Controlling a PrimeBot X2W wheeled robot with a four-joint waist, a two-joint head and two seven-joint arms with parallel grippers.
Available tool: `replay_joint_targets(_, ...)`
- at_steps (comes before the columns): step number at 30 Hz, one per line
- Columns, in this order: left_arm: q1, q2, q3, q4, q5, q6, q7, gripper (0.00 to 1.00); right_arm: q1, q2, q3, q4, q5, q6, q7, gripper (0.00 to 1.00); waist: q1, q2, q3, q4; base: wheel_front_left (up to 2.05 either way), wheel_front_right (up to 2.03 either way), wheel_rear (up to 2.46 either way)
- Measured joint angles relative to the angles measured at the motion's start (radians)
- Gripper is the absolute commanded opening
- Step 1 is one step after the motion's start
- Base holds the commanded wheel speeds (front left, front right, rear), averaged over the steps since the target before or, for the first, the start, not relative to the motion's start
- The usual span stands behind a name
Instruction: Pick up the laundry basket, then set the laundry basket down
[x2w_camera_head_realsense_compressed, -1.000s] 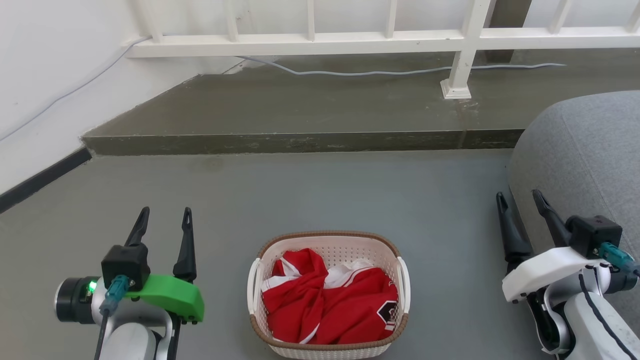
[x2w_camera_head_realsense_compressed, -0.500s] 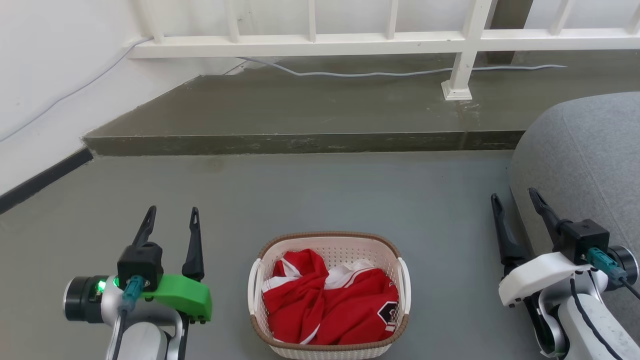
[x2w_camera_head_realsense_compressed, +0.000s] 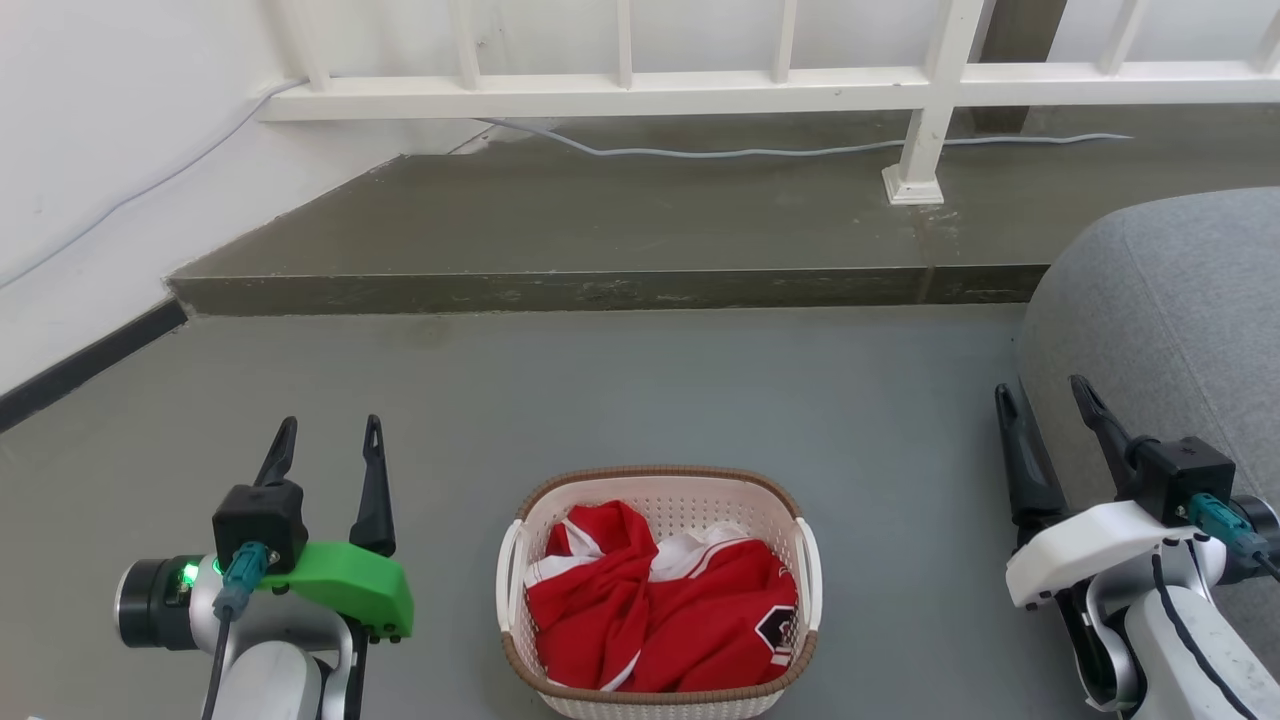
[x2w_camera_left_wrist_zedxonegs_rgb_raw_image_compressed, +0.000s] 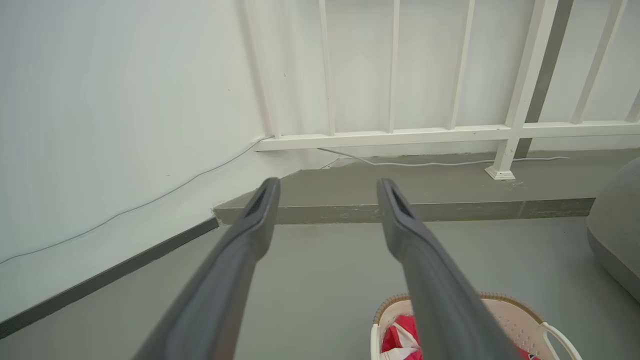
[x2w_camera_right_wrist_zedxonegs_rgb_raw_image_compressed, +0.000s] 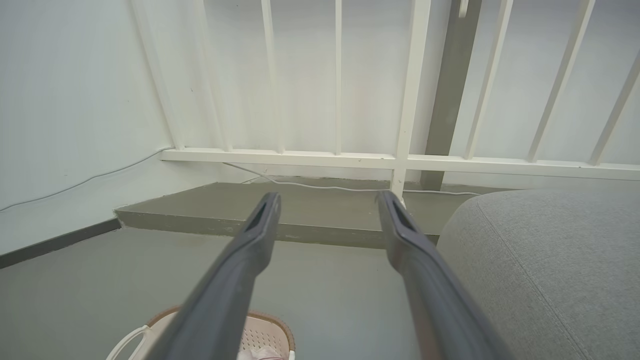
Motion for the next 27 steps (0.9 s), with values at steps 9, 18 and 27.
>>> replay_joint_targets(9,0.000,0.001,-0.002,0.001,-0.001,-0.001,0.009,1.00,0.000,0.003,-0.002,0.008,0.000,0.006,0.000,1.00,0.0000,0.0000,-0.001,0.001,0.00,0.00,0.00)
replay_joint_targets(18,0.000,0.001,-0.006,0.001,-0.001,-0.002,0.018,1.00,0.000,0.005,-0.009,0.012,0.000,0.014,0.000,1.00,0.0000,0.0000,0.001,0.000,0.00,0.00,0.00)
replay_joint_targets(27,0.000,0.001,-0.013,0.000,-0.001,-0.002,0.018,1.00,0.001,0.014,-0.009,0.015,0.000,0.019,0.000,1.00,0.0000,0.0000,0.006,0.000,0.00,0.00,0.00)
